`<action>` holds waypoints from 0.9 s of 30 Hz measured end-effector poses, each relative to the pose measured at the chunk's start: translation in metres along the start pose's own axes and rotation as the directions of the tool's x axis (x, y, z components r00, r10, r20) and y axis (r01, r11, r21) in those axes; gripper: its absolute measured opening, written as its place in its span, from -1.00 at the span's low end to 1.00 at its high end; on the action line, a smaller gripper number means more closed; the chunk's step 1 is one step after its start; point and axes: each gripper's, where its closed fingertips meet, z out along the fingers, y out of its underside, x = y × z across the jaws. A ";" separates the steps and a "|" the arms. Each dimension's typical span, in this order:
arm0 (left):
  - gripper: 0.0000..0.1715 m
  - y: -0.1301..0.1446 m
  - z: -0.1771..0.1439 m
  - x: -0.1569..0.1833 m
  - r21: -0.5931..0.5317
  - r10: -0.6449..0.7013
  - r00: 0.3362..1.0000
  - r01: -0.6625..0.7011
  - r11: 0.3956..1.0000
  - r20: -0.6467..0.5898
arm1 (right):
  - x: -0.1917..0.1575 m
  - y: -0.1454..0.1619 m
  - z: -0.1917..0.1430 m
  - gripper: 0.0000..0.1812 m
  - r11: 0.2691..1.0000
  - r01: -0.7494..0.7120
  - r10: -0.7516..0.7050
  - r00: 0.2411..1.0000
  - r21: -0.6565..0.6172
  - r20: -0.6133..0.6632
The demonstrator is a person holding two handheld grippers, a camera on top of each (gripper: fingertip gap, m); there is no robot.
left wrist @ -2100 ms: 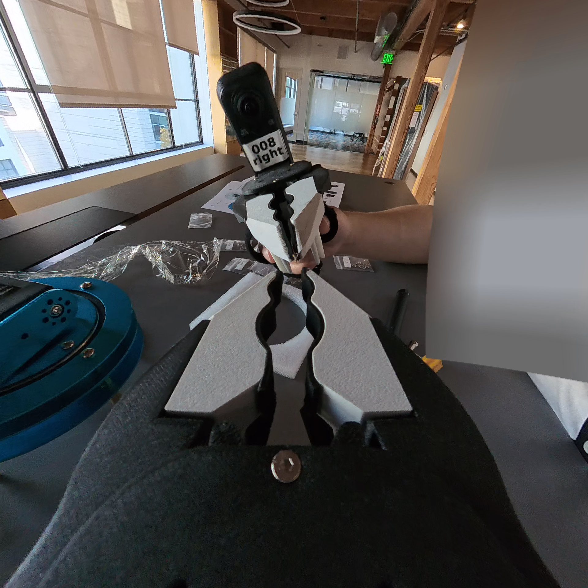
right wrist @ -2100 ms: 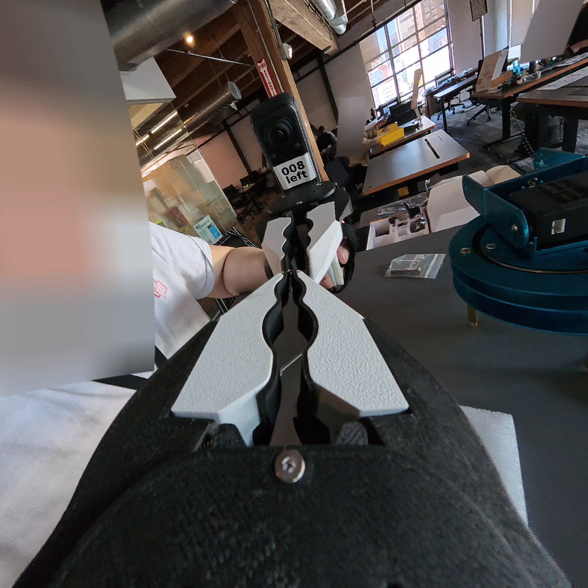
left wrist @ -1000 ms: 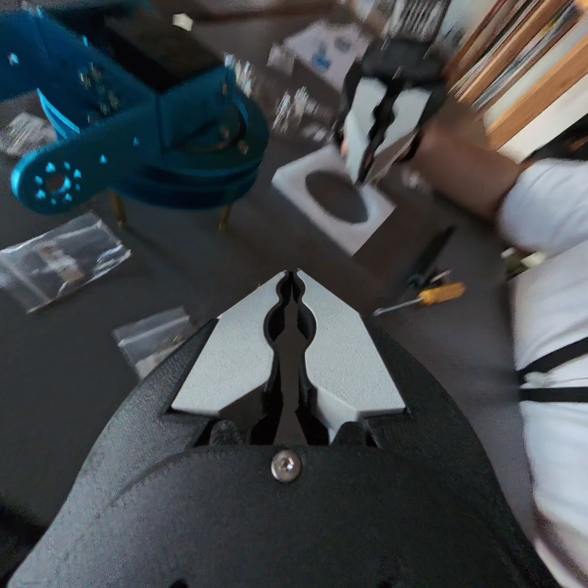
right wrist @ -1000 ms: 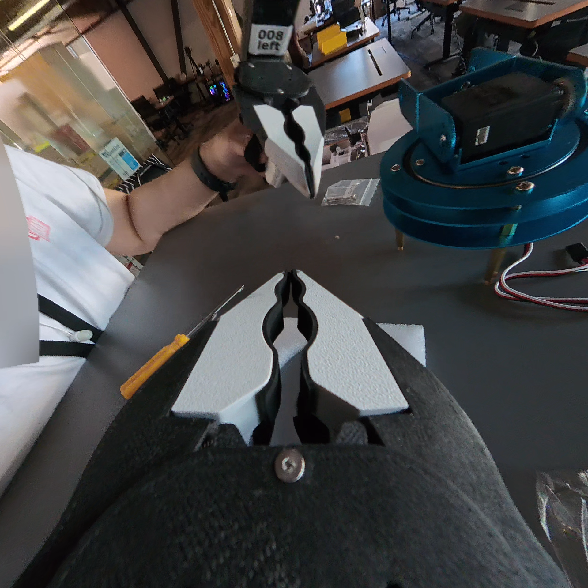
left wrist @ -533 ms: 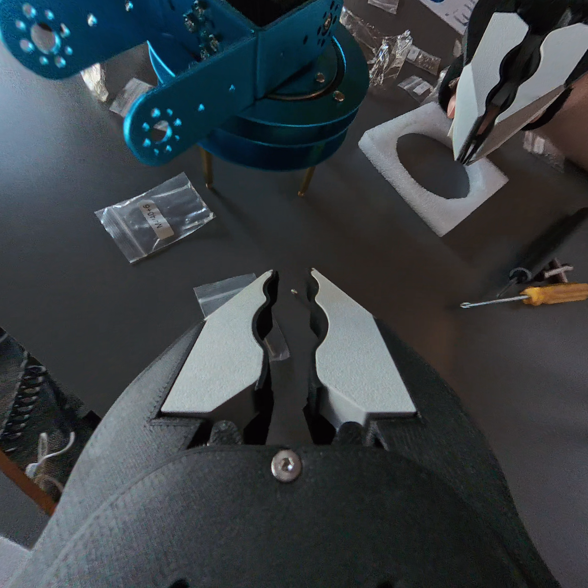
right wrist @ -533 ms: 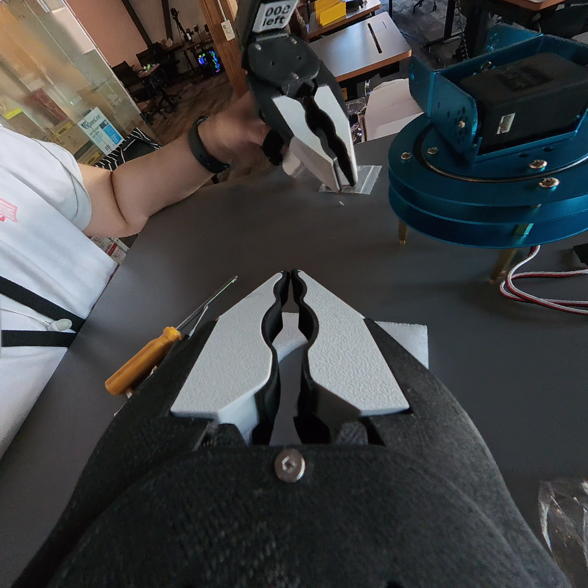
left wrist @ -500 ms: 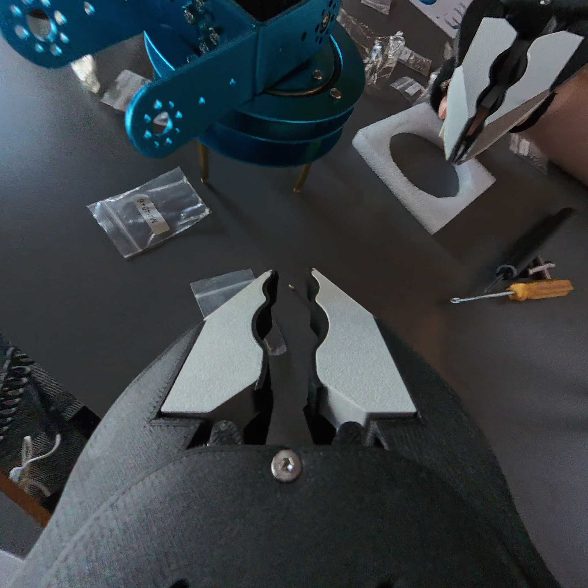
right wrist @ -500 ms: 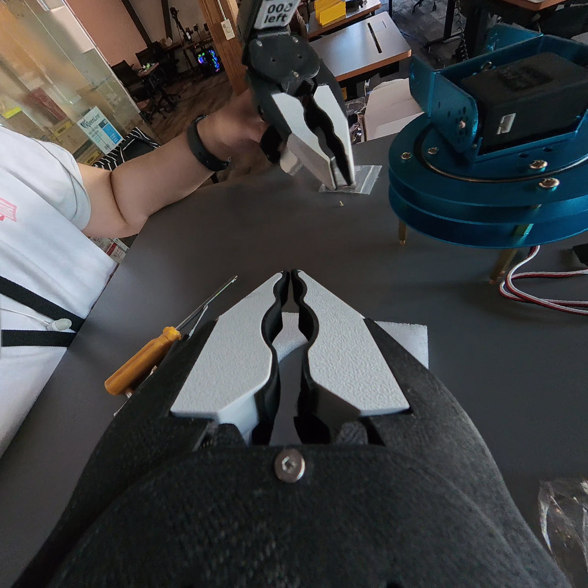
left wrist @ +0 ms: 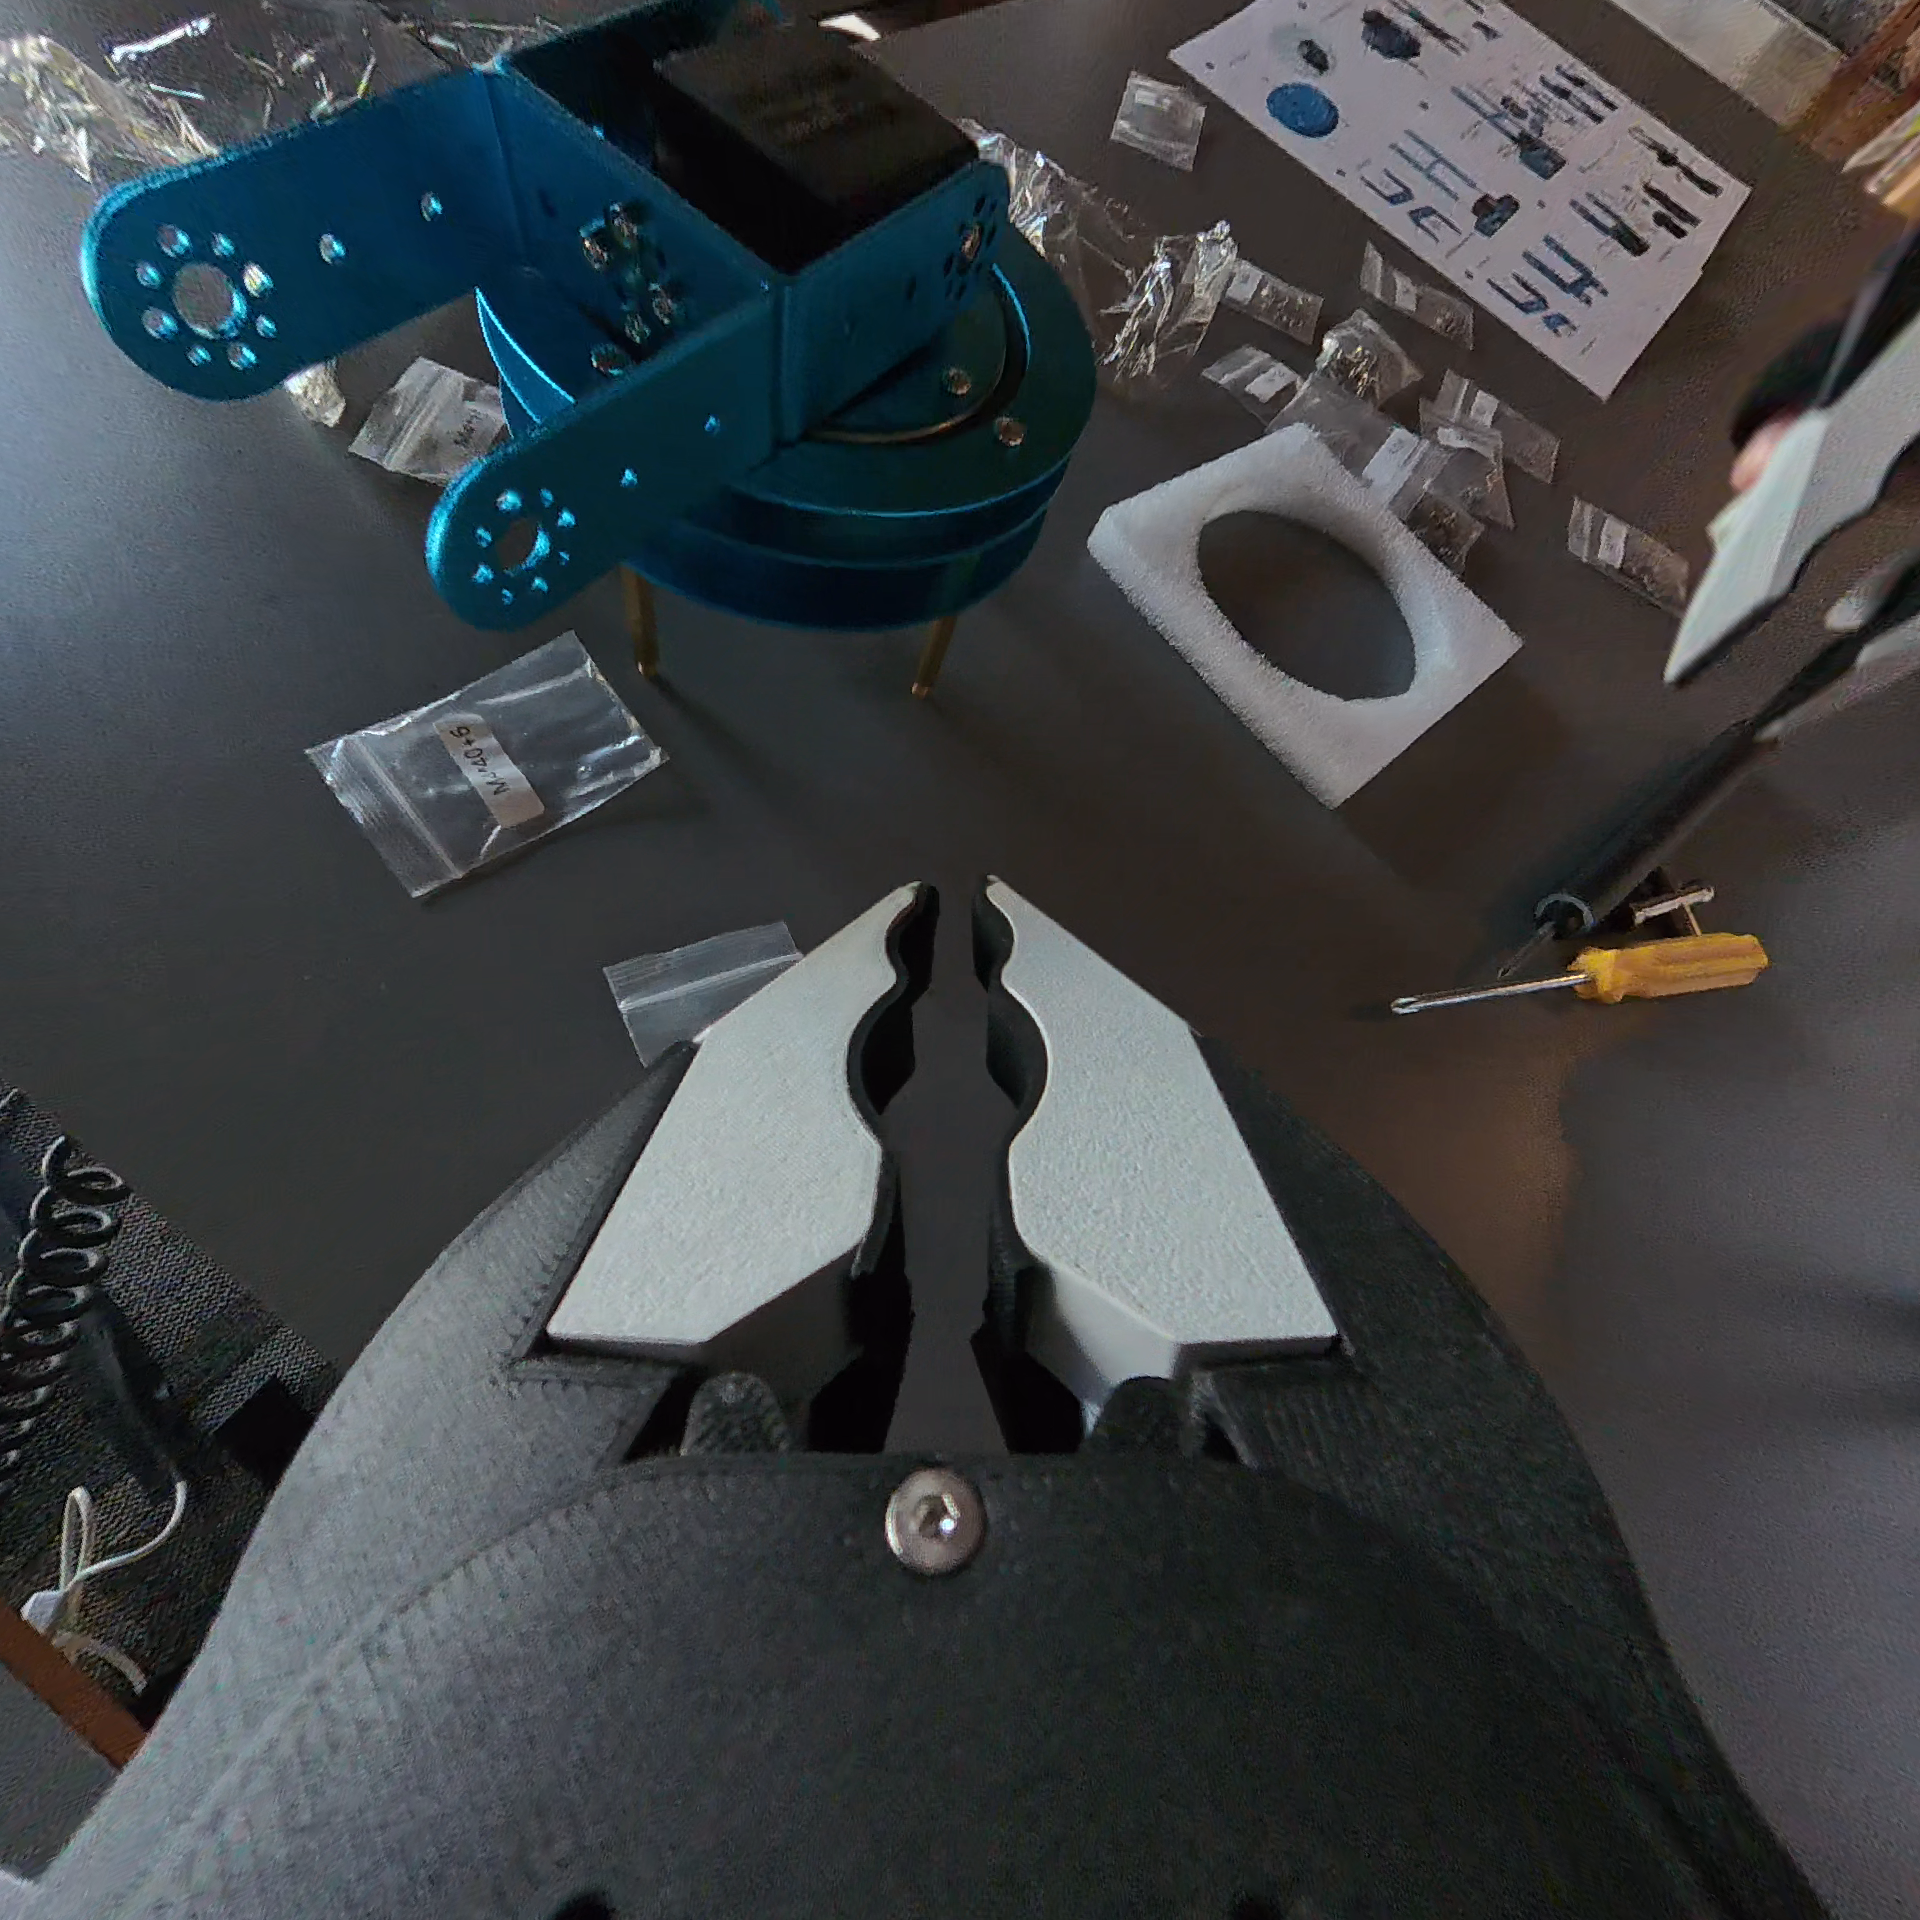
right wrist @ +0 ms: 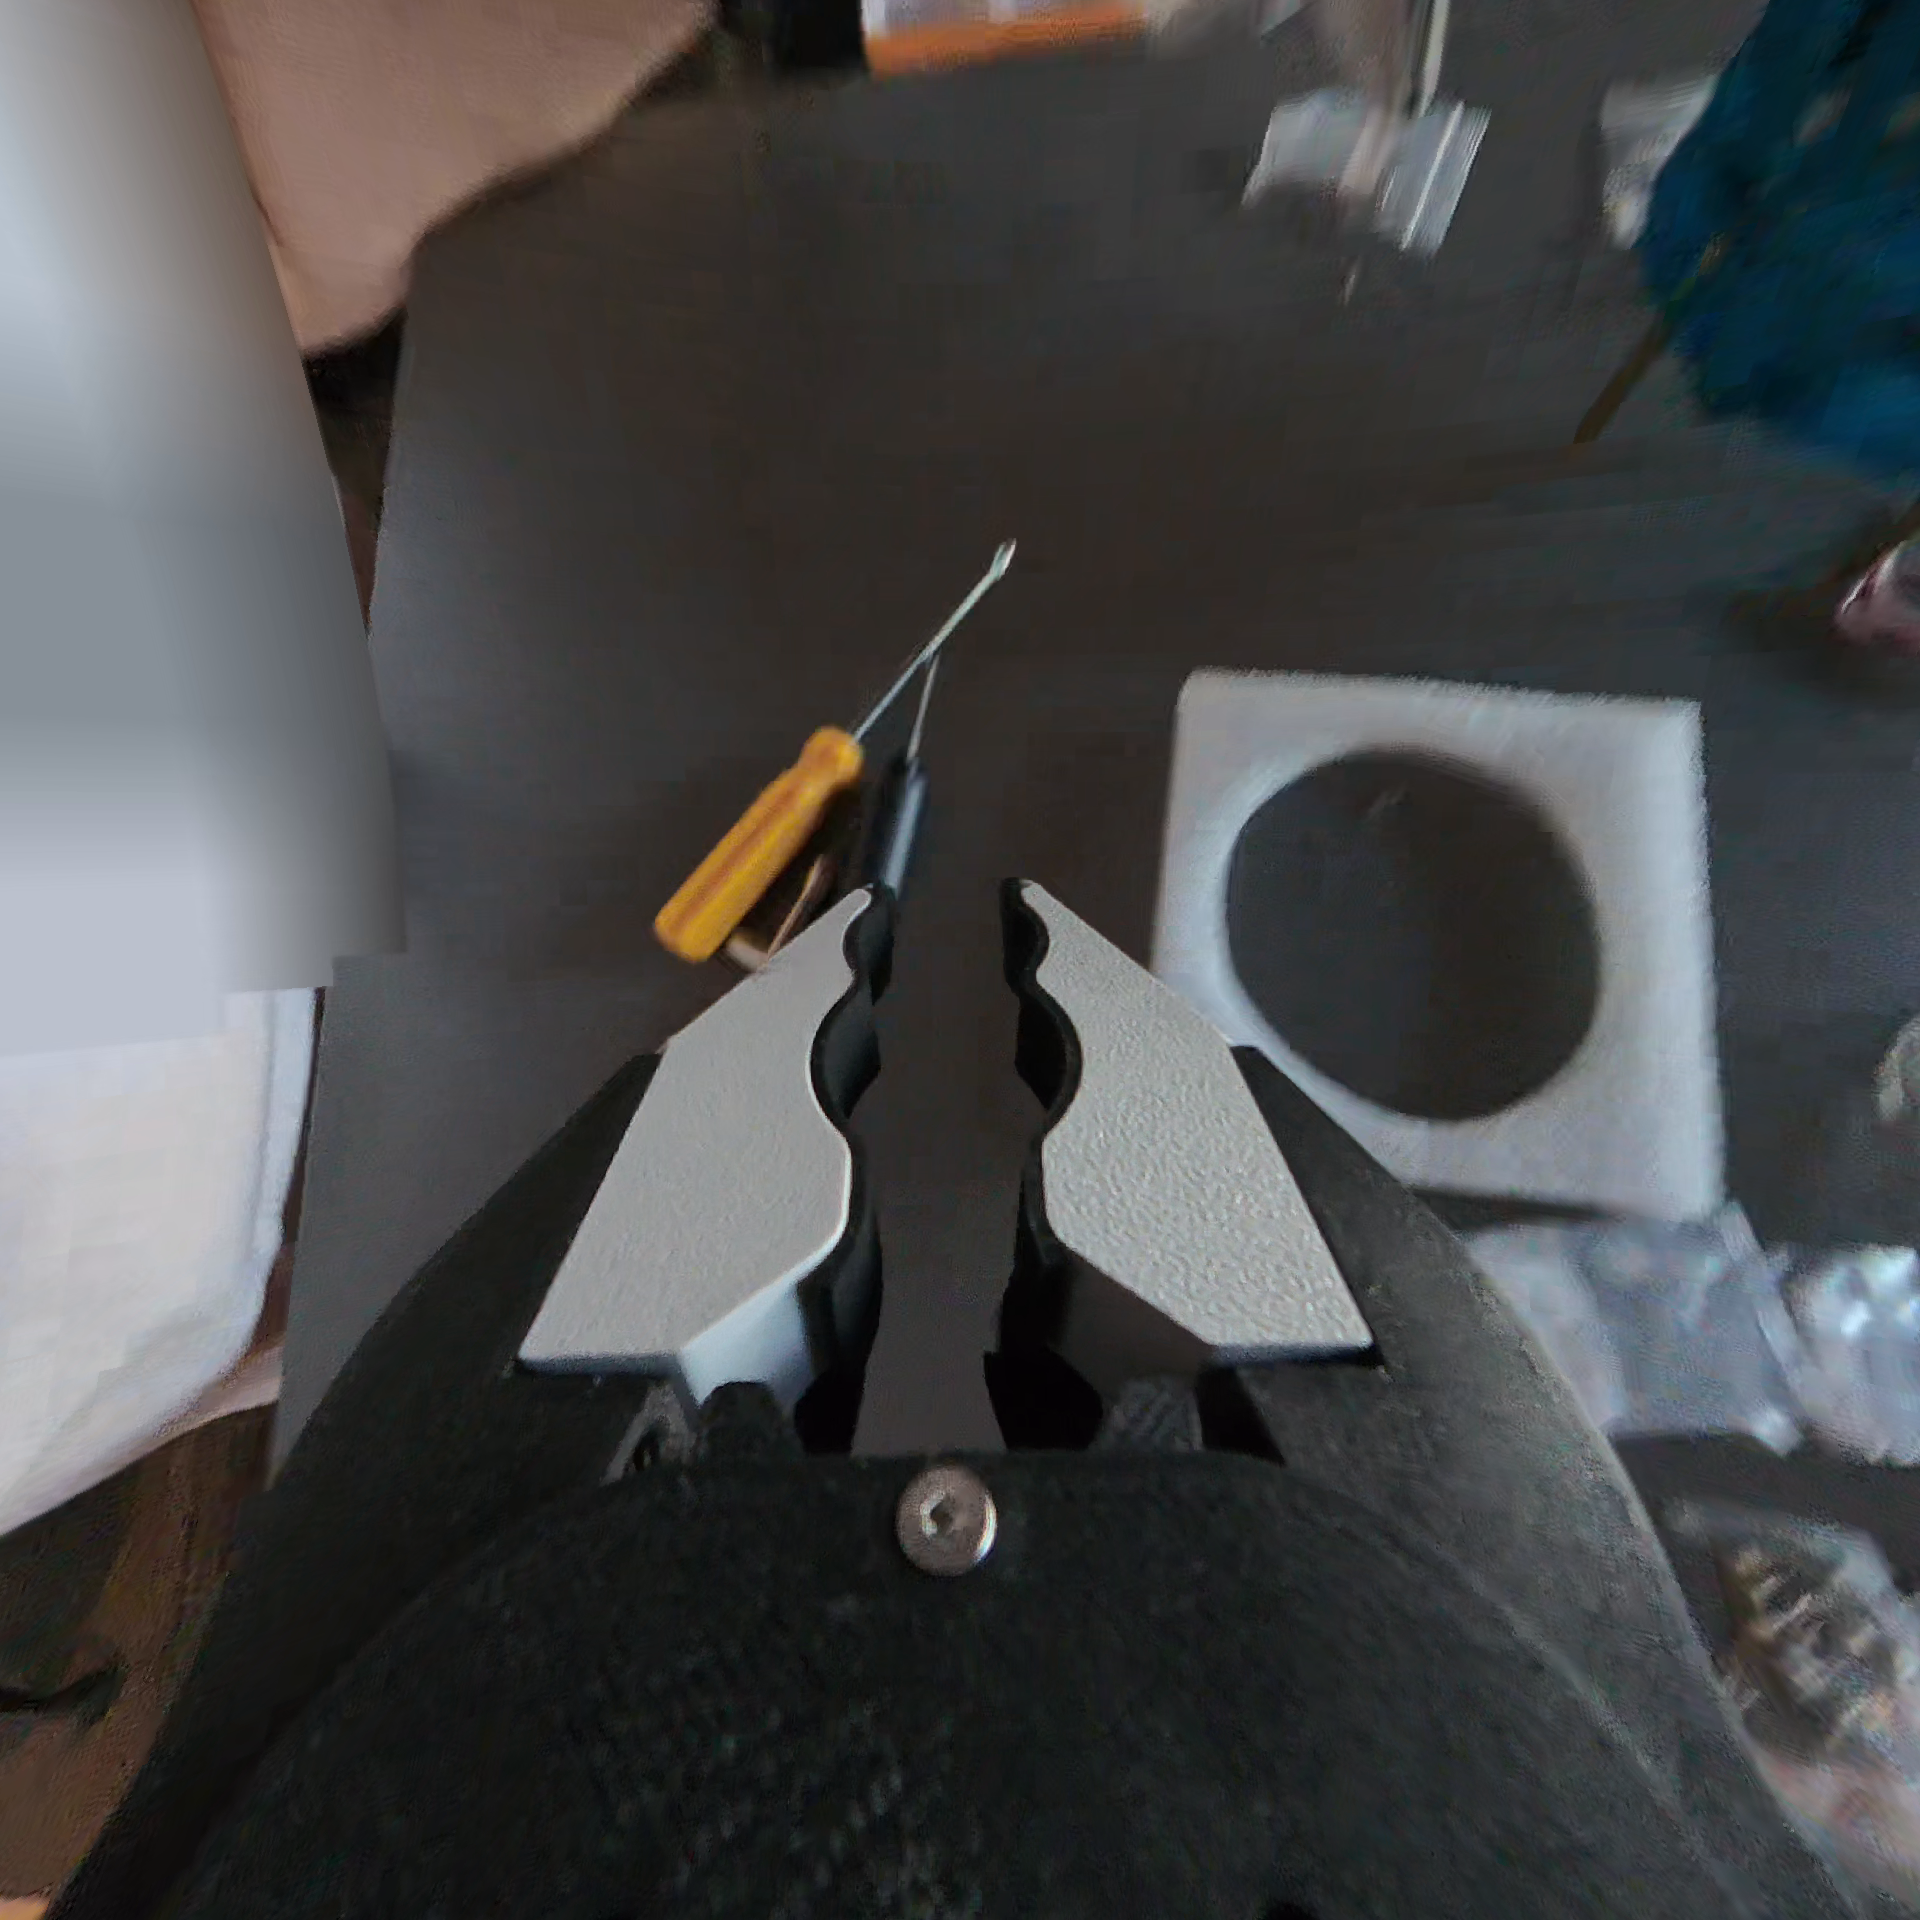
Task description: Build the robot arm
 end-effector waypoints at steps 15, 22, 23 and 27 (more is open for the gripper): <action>-0.96 -0.007 0.003 0.012 -0.010 0.023 1.000 -0.023 1.000 0.020 | -0.056 0.024 0.038 -0.74 0.990 -0.133 0.126 0.982 -0.045 -0.143; -0.96 -0.008 0.005 0.017 -0.008 0.028 1.000 -0.028 1.000 -0.001 | -0.057 0.003 0.061 -0.61 0.938 -0.347 0.346 0.935 -0.009 -0.075; -0.96 -0.008 0.005 0.017 -0.007 0.026 1.000 -0.026 1.000 -0.004 | -0.054 0.005 0.066 -0.58 0.937 -0.349 0.345 0.933 -0.025 -0.100; -0.96 -0.008 0.009 0.024 -0.008 0.023 0.999 -0.023 1.000 -0.040 | -0.057 -0.001 0.082 -0.59 0.968 -0.245 0.239 0.965 -0.046 -0.109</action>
